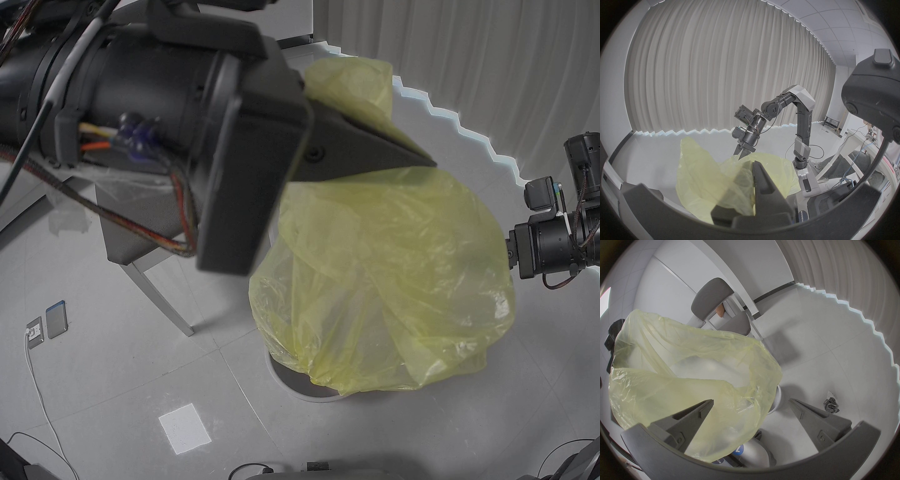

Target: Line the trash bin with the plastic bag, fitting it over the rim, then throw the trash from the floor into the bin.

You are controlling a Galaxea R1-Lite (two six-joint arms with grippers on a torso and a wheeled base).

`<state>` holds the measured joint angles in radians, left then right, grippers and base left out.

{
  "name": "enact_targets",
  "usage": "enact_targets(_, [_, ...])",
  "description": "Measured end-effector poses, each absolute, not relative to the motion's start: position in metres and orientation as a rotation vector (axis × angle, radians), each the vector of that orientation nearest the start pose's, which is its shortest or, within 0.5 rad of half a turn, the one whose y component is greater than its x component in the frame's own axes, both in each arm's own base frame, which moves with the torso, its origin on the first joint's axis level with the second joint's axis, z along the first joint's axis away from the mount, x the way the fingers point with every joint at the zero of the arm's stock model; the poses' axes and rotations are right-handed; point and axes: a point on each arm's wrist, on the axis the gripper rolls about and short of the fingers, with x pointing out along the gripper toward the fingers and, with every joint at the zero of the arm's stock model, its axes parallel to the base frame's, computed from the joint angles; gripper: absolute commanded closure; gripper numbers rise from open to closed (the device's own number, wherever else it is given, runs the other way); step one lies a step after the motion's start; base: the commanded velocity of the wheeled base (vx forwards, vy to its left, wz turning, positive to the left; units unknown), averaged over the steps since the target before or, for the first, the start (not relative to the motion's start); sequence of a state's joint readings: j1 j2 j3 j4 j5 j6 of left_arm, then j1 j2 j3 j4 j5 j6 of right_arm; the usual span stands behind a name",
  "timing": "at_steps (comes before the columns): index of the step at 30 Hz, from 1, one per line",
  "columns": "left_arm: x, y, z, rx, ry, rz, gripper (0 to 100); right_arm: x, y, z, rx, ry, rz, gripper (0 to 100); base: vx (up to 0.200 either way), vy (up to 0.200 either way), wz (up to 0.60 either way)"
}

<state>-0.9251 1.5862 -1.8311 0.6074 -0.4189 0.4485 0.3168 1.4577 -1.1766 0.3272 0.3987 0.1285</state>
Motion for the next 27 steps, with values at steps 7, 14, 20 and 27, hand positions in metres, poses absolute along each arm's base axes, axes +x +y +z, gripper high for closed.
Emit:
enact_targets(7, [0.143,-0.204,0.38,0.471,0.071,-1.392,100,0.222,0.083,0.265,0.142,0.656,0.658,100,0.0,0.0,0.0])
enact_targets(14, [0.143,-0.205,0.381,0.469,0.06,-1.393,100,0.219,0.084,0.264,0.144,0.669,0.667,100,0.0,0.0,0.0])
enact_targets(20, [0.146,-0.205,0.381,0.478,0.058,-1.342,100,0.214,0.086,0.262,0.141,0.675,0.677,100,0.0,0.0,0.0])
enact_targets(27, [0.168,-0.207,0.377,0.389,0.092,-1.065,100,0.207,0.083,0.257,0.141,0.687,0.661,100,0.0,0.0,0.0])
